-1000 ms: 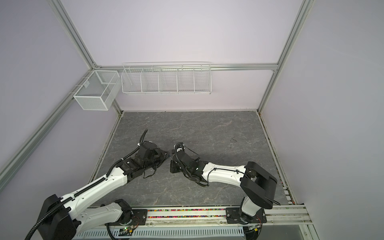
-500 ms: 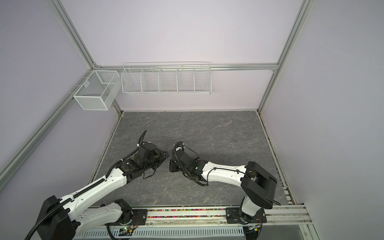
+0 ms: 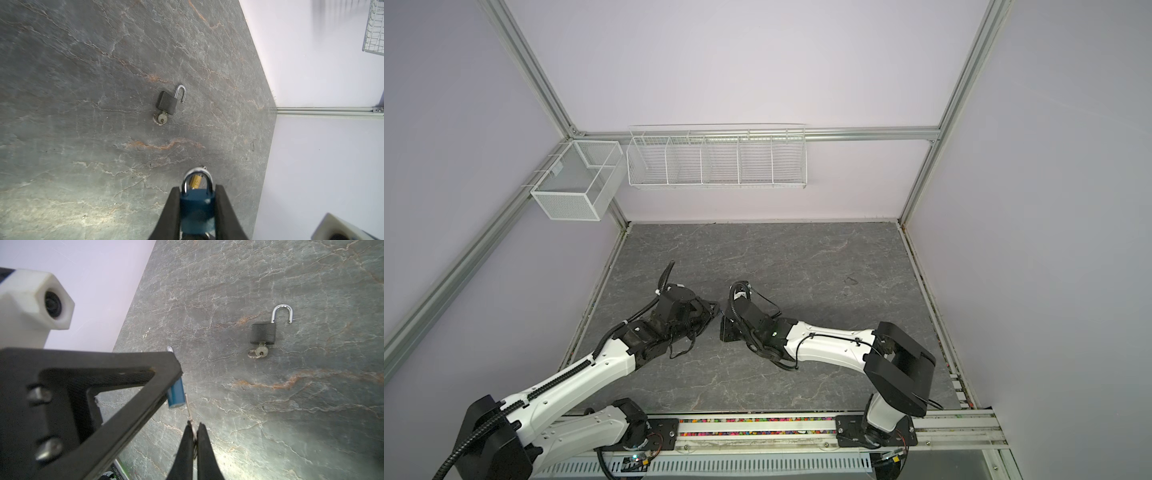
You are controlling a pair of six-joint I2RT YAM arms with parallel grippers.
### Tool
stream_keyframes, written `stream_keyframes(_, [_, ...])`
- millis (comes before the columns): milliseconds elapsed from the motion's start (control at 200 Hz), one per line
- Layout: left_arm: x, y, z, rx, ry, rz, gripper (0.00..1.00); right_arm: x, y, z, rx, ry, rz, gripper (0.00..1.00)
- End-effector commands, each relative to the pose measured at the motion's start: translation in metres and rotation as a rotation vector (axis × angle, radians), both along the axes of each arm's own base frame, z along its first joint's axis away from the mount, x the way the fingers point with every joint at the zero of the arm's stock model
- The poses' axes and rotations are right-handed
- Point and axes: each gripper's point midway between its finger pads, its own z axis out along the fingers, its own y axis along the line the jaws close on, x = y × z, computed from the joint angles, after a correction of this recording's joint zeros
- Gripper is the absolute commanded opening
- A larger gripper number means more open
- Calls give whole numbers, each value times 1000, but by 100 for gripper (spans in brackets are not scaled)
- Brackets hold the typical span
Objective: Unlock with the key
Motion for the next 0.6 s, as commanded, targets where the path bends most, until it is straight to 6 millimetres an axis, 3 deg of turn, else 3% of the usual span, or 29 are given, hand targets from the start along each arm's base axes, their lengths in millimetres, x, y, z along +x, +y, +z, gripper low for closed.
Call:
stream_keyframes(0, [0, 6, -2, -4, -5, 39, 0, -6, 15, 9, 45, 7, 22, 6])
stream_keyframes(190, [2, 11, 3, -6, -23, 67, 0, -11, 13, 2, 28, 27, 23, 7])
stream_keyframes(595, [1, 9, 1, -26, -17, 63, 0, -5, 13, 8, 12, -3, 0, 6])
